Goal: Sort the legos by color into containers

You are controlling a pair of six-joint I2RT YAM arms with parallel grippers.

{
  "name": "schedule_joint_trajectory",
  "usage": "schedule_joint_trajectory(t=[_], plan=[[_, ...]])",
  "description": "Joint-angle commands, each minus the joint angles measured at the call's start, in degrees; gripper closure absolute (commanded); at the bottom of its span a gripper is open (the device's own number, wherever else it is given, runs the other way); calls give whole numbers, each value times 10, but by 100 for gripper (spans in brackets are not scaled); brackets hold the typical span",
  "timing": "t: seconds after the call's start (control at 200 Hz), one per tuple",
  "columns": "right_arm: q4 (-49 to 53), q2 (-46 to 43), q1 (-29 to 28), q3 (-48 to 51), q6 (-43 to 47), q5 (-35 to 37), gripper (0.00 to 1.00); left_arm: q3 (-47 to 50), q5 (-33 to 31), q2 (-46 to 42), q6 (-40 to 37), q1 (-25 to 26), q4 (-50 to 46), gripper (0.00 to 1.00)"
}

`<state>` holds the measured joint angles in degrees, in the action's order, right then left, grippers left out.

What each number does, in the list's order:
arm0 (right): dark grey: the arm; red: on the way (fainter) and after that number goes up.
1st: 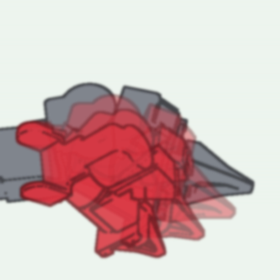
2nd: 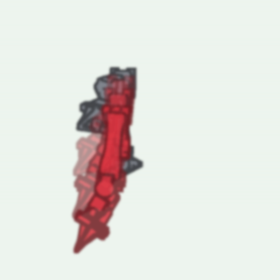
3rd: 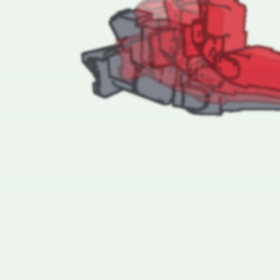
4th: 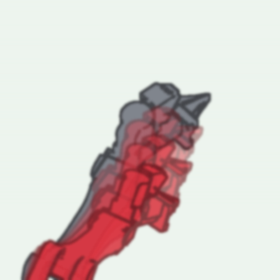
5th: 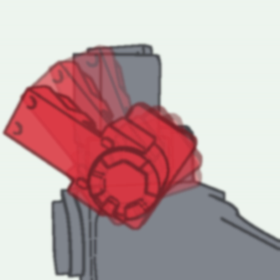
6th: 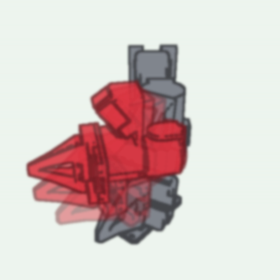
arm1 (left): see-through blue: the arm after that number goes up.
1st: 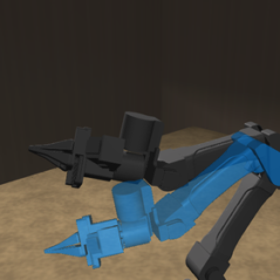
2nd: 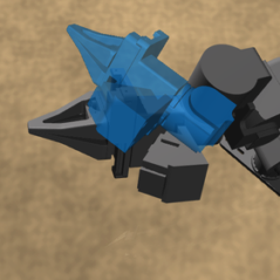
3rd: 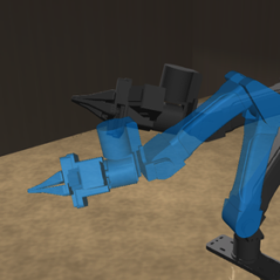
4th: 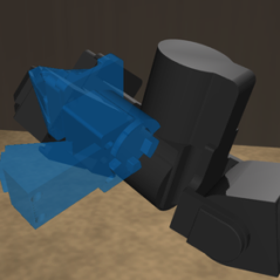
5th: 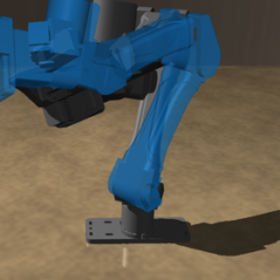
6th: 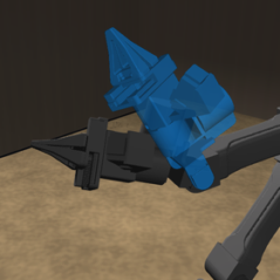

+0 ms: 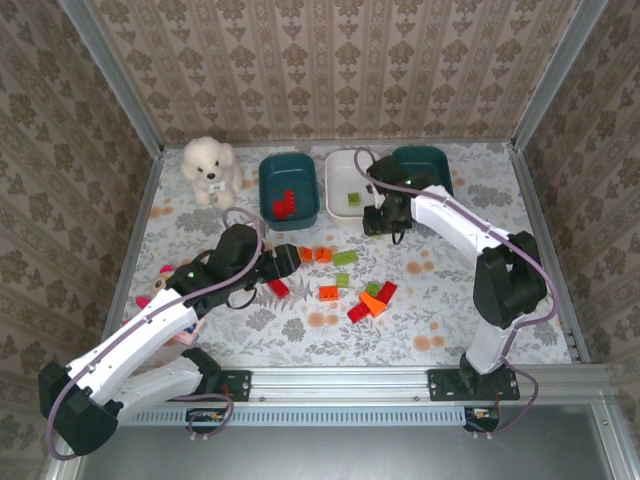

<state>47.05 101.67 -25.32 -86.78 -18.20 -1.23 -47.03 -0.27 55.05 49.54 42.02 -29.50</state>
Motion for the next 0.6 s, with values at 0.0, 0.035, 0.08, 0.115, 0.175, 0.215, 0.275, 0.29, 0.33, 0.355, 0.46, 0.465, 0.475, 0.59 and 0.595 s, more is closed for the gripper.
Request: schedule_joint_trajectory(t=[0.0, 0.035, 0.08, 0.115, 0.175, 0.215, 0.275, 0.29, 0.33, 0.355, 0.46, 0.465, 0.475, 0.59, 0.595], plan=[[21, 32, -2, -77, -18, 8, 67, -36, -27, 20, -5, 0, 9, 19], [26, 57, -1, -106, -18, 7, 67, -43, -28, 26, -8, -1, 13, 19], [29, 90, -1, -142, -19, 3, 67, -52, -28, 33, -13, -4, 16, 19], [27, 114, 0, -167, -22, -2, 67, -59, -28, 38, -16, -7, 17, 19], [32, 159, 2, -212, -28, -11, 67, -69, -26, 44, -21, -10, 13, 19], [39, 186, 3, -242, -35, -15, 67, -72, -25, 45, -22, -12, 10, 19], [44, 222, 4, -276, -42, -19, 66, -73, -26, 41, -22, -14, 5, 19], [45, 229, 4, -283, -44, -21, 66, -74, -26, 39, -21, -15, 4, 19], [47, 250, 6, -300, -49, -25, 66, -70, -28, 33, -18, -15, 2, 19], [49, 262, 6, -311, -50, -26, 66, -67, -29, 29, -17, -14, 2, 19], [58, 310, 8, -345, -57, -36, 65, -59, -33, 12, -9, -16, -8, 19], [59, 312, 7, -346, -57, -37, 65, -59, -33, 11, -9, -16, -9, 19], [60, 315, 8, -349, -57, -38, 65, -58, -34, 10, -8, -16, -11, 19], [64, 345, 10, -363, -63, -39, 63, -54, -37, -5, -6, -16, -26, 19], [63, 346, 10, -363, -63, -39, 62, -54, -37, -6, -7, -15, -26, 19]])
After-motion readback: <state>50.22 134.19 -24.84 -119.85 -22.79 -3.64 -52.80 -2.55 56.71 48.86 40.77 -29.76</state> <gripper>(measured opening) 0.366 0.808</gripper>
